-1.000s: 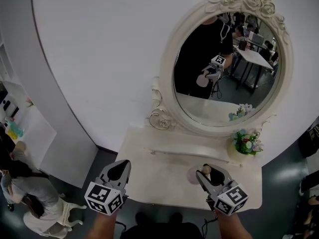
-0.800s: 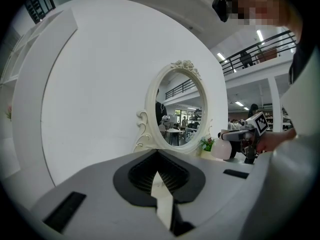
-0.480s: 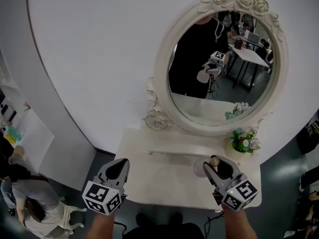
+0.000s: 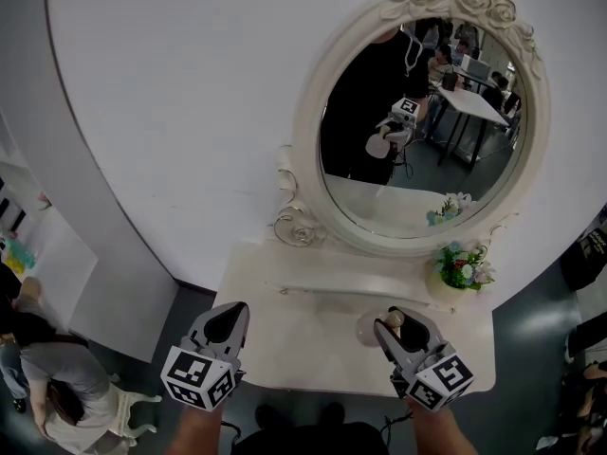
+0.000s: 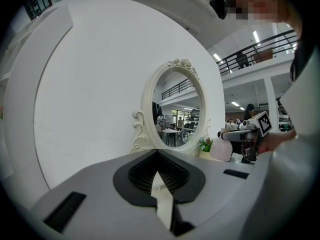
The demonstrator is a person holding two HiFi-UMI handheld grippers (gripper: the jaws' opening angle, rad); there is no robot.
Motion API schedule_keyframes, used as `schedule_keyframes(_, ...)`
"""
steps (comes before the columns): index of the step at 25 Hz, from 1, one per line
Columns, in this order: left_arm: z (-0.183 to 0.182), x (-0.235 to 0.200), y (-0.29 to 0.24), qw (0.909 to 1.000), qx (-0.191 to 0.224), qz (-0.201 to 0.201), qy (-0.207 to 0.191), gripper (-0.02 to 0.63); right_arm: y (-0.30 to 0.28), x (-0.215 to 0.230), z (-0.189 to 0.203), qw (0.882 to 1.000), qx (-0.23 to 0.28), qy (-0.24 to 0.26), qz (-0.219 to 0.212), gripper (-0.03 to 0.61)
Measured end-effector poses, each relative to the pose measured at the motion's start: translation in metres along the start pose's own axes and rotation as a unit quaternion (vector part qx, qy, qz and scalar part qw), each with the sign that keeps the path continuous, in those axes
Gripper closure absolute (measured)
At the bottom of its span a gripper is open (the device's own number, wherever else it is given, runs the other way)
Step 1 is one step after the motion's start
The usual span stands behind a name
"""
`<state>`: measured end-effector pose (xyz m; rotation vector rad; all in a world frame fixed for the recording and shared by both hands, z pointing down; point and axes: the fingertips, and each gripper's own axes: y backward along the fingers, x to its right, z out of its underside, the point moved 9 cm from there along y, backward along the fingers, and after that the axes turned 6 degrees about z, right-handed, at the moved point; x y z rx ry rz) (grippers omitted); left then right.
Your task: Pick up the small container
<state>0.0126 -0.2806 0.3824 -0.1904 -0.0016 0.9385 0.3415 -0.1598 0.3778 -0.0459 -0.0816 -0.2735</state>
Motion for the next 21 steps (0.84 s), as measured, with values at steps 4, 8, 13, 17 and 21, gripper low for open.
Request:
schedule_keyframes(4, 0.008, -0.002, 0.001, 1.0000, -0.005, -0.004, 0.007, 0.614, -0.003, 0.002, -0.001, 1.000, -0.006, 0.000, 0.001, 0.426)
schedule_keyframes(8, 0.009, -0.005, 0.001, 0.9999, -0.006, -0.005, 0.009, 0.615, -0.006, 0.005, -0.009, 1.000, -0.006, 0.002, -0.002, 0.426)
schedule_keyframes(13, 0.007, -0.008, 0.000, 1.0000, -0.005, -0.004, 0.005, 0.615, -0.010, 0.007, -0.016, 1.000, -0.002, 0.011, -0.006, 0.426)
schedule_keyframes(17, 0.006, -0.011, 0.000, 0.9999, -0.004, -0.006, 0.008, 0.615, -0.012, 0.005, -0.014, 1.000, -0.003, 0.005, -0.009, 0.426)
schedule_keyframes(21, 0.005, -0.011, -0.002, 1.0000, -0.002, -0.005, 0.008, 0.615, -0.014, 0.003, -0.008, 1.000, -0.007, -0.004, -0.013, 0.426)
